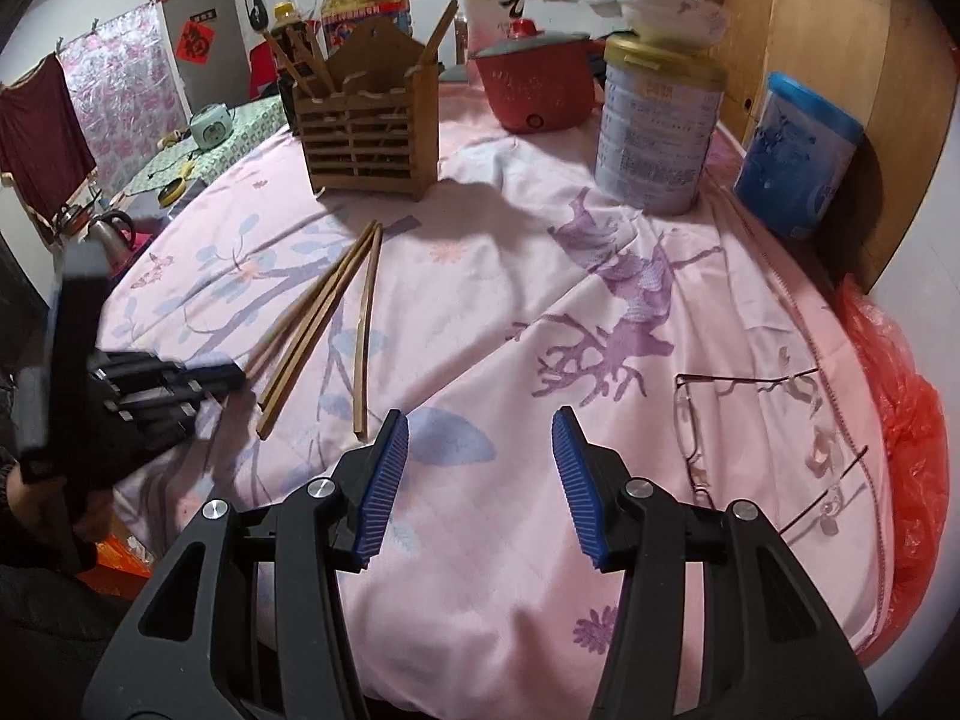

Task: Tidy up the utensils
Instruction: 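Move both open tools back to the chopstick pile, then close the left tool on a chopstick while the right tool grasps another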

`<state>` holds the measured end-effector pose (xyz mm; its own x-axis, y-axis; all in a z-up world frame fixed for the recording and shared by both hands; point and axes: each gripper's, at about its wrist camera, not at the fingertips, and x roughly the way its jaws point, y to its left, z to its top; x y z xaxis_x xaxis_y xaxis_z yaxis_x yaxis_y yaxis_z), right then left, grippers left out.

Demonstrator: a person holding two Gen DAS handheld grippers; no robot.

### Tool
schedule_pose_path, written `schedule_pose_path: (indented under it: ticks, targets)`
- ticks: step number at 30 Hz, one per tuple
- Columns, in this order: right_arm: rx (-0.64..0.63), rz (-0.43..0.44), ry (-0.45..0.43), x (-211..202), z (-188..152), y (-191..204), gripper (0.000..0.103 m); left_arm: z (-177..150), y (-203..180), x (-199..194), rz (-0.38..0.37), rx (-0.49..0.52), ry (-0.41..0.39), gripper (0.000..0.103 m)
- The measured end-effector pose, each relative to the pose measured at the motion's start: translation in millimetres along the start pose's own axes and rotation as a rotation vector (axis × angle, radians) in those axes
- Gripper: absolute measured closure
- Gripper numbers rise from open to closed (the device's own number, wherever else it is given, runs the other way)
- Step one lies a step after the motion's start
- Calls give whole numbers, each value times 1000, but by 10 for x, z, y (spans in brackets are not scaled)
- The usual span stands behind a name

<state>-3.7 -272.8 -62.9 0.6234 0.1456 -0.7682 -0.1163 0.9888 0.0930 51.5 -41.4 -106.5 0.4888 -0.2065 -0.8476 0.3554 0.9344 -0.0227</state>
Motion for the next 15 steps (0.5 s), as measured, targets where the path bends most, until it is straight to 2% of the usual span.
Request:
schedule_pose_path:
  ticks: [5, 7, 13, 15]
  targets:
    - [15, 63, 73, 308, -13, 100, 53, 80, 261, -203, 34, -26, -20, 97]
    - [24, 96, 75, 397, 3, 172, 53, 105, 347, -290, 41, -34, -23, 97]
    - [5, 120, 67, 593, -11, 456, 54, 165, 513, -465, 28, -56, -15, 97]
    - [12, 114, 65, 653, -28, 493, 58, 192, 561, -515, 20, -62, -14, 97]
